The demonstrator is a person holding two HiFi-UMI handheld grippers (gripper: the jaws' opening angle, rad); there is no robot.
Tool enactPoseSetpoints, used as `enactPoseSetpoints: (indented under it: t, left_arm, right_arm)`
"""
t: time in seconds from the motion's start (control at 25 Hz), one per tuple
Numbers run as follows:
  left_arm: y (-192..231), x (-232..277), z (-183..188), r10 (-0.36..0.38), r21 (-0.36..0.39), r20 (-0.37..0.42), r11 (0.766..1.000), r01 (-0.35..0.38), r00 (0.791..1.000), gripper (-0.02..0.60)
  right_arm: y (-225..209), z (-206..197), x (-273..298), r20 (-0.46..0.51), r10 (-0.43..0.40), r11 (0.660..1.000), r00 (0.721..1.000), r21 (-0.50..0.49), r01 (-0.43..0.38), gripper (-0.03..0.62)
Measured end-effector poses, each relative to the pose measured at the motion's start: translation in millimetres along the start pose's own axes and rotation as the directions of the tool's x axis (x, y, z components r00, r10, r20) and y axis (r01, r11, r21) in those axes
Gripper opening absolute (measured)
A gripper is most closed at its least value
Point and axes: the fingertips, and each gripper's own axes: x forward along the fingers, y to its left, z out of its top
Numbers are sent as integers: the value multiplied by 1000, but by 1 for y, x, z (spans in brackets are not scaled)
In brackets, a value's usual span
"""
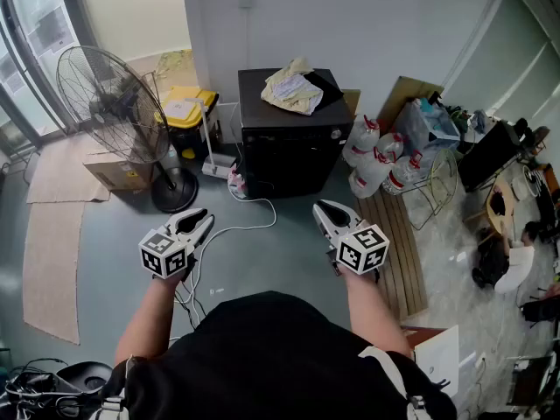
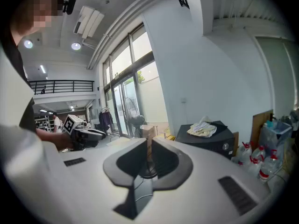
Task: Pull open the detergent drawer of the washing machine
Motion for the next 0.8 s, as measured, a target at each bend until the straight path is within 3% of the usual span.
enactPoseSetpoints:
  t: [0.68, 0.8]
  left_arm:
    - [7, -25, 13, -16, -7, 45, 1000, 17, 999, 101]
    - [12, -28, 14, -24, -7, 44, 1000, 24, 999, 101]
  right_arm:
    - [33, 10, 5, 8, 1, 1000, 1000, -12, -1, 37]
    - [44, 8, 11, -4, 21, 1000, 1000, -15, -21, 63]
